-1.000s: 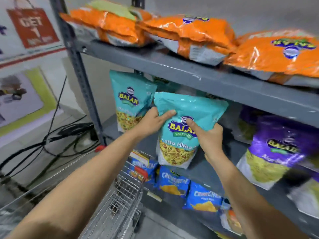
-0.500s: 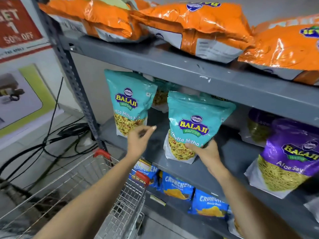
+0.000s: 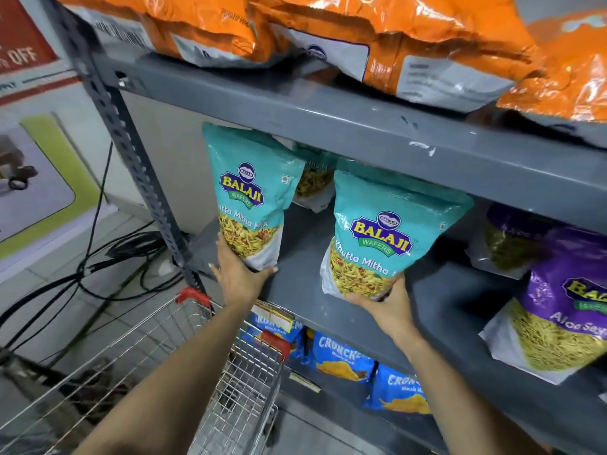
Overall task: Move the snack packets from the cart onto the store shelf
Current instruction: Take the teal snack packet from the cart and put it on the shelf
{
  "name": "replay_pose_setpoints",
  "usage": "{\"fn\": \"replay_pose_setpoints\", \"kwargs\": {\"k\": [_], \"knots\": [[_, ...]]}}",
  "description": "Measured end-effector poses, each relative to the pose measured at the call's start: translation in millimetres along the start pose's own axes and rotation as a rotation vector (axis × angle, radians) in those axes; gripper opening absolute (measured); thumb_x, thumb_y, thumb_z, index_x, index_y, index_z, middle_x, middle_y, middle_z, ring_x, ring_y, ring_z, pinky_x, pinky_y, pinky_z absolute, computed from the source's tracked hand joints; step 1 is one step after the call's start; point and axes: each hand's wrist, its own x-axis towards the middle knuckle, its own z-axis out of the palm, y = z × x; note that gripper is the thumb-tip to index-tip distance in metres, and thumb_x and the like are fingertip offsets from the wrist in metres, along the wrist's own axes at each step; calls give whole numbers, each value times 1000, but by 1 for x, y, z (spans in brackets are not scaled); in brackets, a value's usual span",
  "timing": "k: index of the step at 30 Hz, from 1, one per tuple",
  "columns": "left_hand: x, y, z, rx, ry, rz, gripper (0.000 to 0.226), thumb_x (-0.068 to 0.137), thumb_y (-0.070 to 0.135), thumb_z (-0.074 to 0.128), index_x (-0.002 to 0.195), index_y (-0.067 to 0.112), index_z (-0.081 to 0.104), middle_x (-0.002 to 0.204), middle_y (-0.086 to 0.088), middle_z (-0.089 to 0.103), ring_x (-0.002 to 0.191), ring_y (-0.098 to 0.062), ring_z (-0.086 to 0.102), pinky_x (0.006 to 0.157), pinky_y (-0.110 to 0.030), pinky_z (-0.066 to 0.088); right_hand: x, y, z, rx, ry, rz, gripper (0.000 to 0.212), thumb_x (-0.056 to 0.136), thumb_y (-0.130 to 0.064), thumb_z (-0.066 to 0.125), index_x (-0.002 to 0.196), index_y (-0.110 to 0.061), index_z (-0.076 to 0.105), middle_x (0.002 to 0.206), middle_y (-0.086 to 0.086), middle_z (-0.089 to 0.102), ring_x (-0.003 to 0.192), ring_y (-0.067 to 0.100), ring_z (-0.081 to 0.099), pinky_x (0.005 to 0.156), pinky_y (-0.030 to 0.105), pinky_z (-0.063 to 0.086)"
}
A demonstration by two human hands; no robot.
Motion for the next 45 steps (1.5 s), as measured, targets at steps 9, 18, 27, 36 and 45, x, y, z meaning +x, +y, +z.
{"fn": "replay_pose_setpoints", "kwargs": {"k": [9,18,27,36,45], "knots": [[-2,-9,5,-66,107,-27,112,47,41,92,140,16,34,136,-10,52,127,-32,50,105,-54,45,-3,-1,2,-9,47,-3,96,54,-22,94,130,-31,37,109,-23,57,99,-8,56,80,6,42],[-14,1,-3,-119,132,11,123,40,39,97,142,18,32,138,-6,49,130,-26,45,108,-40,40,-3,1,-4,-22,24,6,94,54,-26,94,126,-37,36,117,-15,59,105,-2,57,82,12,45],[-15,3,-4,-114,139,6,121,41,41,97,142,16,33,138,-8,49,131,-28,46,110,-44,41,-7,-1,-6,-34,38,5,95,58,-22,93,133,-29,35,118,-12,56,100,-6,53,68,-3,43],[-16,-4,-4,-118,75,13,127,47,37,97,149,17,23,146,-7,40,139,-28,38,115,-43,34,-7,3,-12,-46,37,18,101,49,-37,95,133,-31,37,121,-13,61,113,9,59,92,25,51],[-55,-5,7,-156,94,41,109,62,29,92,147,7,28,146,-16,37,139,-30,35,119,-47,30,-9,3,-19,-30,2,54,103,52,-33,94,136,-30,34,126,-9,58,118,12,55,87,18,46]]}}
